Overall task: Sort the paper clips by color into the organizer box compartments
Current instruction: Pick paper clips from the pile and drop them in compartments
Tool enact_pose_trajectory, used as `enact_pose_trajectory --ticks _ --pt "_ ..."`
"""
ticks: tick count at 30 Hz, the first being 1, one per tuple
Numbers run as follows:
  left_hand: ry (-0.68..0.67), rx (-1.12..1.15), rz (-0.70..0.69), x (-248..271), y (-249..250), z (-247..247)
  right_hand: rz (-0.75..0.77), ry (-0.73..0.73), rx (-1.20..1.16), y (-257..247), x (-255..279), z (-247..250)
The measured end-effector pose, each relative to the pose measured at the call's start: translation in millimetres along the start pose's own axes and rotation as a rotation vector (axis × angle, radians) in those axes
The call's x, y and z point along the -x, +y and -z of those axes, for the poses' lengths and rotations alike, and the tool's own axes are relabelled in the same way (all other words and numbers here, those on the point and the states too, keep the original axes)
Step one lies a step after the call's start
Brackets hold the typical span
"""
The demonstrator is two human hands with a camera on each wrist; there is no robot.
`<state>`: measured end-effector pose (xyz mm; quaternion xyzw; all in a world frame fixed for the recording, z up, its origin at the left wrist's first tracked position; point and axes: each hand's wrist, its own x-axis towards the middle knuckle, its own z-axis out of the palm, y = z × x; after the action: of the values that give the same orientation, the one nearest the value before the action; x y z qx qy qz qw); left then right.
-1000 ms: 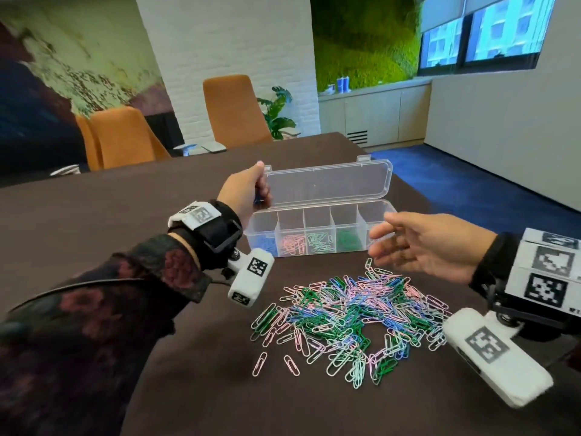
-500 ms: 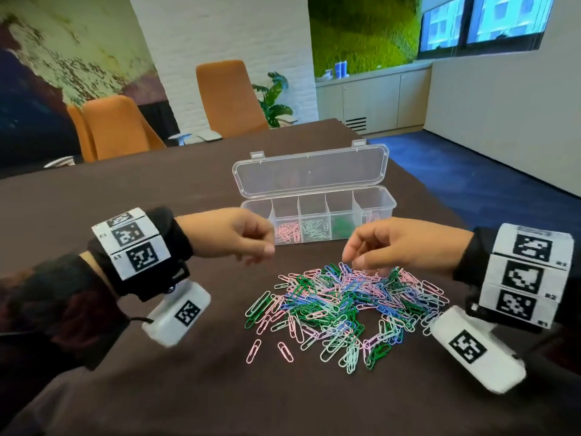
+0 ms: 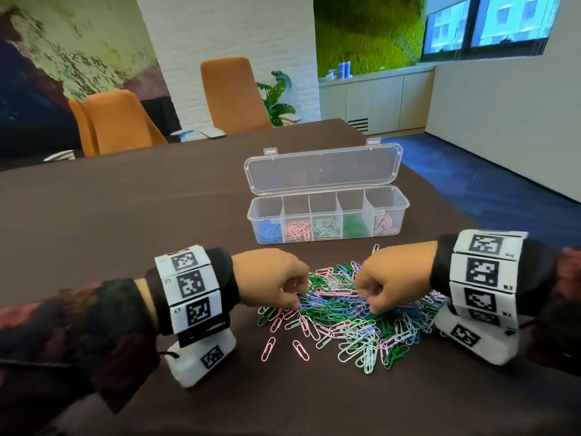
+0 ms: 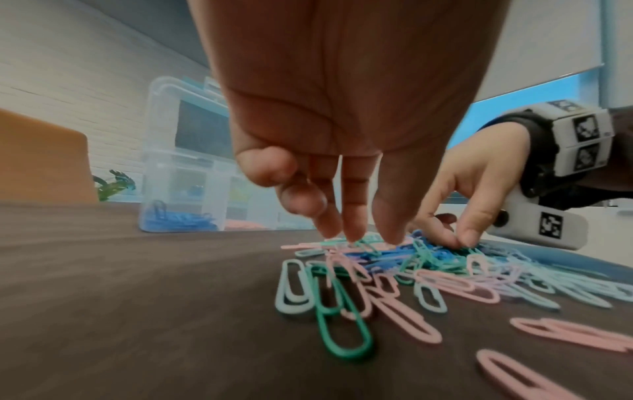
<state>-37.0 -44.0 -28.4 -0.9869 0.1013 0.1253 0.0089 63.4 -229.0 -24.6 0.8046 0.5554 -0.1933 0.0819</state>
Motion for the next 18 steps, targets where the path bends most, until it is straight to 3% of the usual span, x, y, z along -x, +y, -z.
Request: enact_pose_trajectory --ticks 8,18 --pt "-0.027 0.023 -0.113 -27 12 0 -0.003 0.115 0.045 -3 -12 6" --pt "0.053 0.262 -0.016 -6 -14 -1 0.025 0.185 -0.12 -24 -36 9"
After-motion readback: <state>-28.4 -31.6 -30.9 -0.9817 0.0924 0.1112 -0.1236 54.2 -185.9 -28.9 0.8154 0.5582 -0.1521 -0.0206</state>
